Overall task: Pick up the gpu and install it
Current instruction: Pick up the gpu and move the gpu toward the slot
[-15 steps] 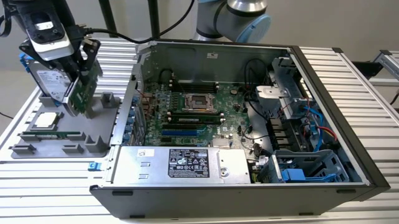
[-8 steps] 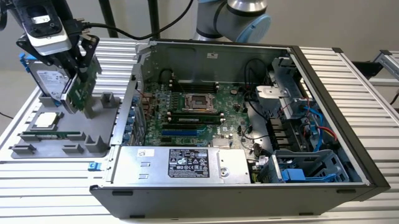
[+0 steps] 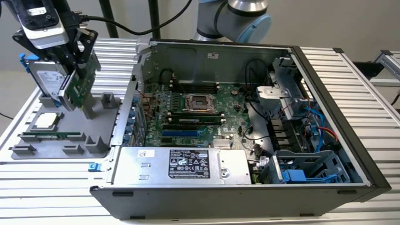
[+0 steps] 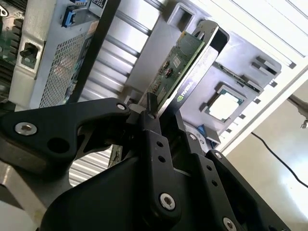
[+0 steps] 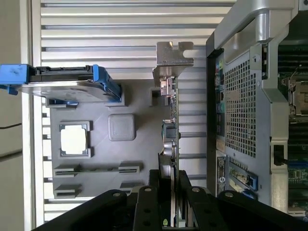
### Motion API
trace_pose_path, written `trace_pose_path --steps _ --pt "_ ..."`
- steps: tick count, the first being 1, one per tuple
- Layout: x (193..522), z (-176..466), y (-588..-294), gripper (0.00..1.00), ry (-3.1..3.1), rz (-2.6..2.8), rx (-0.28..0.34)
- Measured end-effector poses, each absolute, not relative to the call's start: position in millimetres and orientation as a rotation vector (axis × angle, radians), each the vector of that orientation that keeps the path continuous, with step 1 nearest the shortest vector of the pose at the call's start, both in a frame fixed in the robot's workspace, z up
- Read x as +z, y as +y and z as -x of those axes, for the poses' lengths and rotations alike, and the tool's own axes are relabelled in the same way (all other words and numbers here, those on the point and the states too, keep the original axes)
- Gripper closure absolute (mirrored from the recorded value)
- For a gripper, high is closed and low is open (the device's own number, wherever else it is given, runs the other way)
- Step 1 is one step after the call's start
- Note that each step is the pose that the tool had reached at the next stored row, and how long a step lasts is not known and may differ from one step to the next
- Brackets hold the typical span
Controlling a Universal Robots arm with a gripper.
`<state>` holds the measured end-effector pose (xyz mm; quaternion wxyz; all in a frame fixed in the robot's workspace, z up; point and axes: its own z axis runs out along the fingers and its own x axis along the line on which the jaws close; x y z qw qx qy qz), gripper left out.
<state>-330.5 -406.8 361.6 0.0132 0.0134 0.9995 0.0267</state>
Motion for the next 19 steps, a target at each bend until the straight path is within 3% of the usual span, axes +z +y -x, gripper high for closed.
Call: trace_pose_path --steps 19 --pt "390 331 -407 1.00 3.114 -0.042 0.083"
